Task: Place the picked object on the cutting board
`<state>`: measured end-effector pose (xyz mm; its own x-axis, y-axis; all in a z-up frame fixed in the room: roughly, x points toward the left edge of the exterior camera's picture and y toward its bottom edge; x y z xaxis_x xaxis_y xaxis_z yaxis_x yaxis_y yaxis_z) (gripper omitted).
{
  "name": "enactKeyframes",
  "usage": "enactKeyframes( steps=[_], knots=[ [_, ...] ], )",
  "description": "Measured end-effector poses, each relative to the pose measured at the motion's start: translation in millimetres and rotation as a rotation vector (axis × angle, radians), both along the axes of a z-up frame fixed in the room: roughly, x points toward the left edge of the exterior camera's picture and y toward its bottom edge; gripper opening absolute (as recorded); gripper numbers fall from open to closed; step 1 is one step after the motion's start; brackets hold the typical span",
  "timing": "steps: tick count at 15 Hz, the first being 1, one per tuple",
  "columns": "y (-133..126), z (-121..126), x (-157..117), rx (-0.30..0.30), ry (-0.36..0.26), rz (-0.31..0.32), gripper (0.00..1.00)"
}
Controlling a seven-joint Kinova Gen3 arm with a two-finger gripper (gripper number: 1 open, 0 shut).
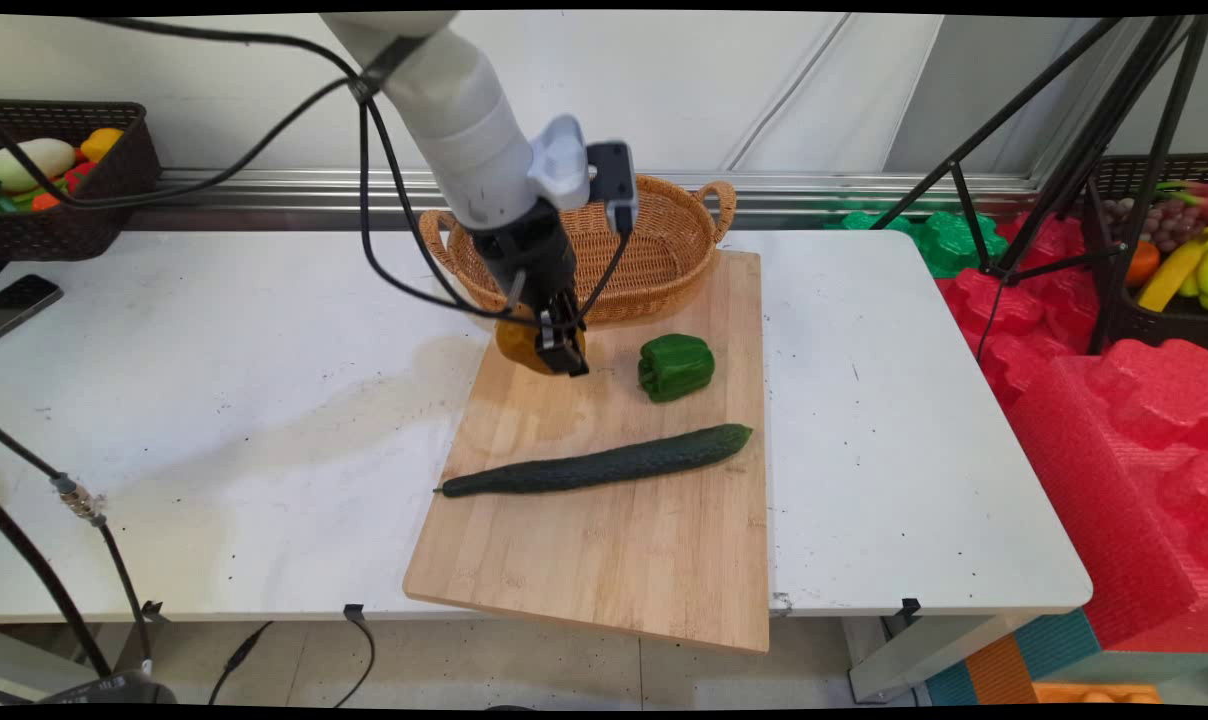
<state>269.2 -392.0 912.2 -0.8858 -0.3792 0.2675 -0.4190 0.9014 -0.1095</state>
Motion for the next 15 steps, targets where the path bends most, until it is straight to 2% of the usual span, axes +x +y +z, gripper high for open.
enactKeyframes(
  steps=[3, 9, 15],
  knots=[
    [-1, -15, -3, 0.006, -0.013, -0.074, 0.00],
    [-13, -61, -10, 0.024, -0.024, -0.229, 0.00],
    [-22, -89, -13, 0.020, -0.022, -0.313, 0.00]
  ],
)
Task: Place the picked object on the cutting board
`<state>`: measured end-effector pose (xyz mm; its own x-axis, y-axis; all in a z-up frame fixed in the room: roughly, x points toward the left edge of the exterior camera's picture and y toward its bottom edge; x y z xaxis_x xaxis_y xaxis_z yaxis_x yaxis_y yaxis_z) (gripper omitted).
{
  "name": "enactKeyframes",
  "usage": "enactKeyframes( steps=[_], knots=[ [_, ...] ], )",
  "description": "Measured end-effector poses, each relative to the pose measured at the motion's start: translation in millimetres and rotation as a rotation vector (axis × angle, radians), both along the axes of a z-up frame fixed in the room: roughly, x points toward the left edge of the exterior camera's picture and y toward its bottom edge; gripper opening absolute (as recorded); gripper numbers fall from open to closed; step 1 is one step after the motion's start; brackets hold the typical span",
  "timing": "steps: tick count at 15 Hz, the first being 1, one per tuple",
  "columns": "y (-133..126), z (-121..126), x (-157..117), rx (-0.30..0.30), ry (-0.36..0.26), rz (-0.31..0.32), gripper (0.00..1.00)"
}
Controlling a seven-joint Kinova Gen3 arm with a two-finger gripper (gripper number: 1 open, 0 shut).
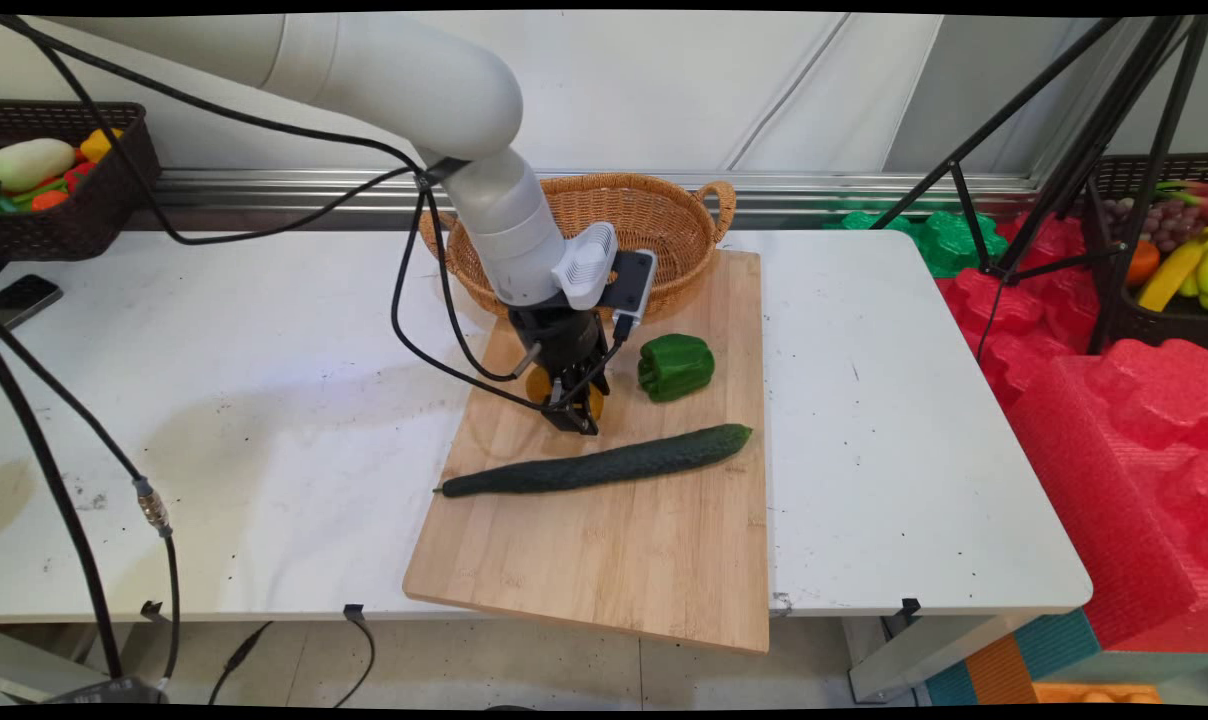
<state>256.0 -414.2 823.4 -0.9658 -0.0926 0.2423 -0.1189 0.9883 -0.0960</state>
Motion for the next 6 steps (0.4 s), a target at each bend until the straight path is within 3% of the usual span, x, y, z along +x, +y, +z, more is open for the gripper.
enactKeyframes(
  steps=[2, 3, 6],
  knots=[
    [-2.7, -5.7, -0.7, -0.006, 0.004, -0.019, 0.00],
    [-3.8, -7.0, -1.6, -0.010, 0.007, -0.027, 1.00],
    [-5.3, -7.8, -2.5, -0.020, 0.016, -0.037, 1.00]
  ],
)
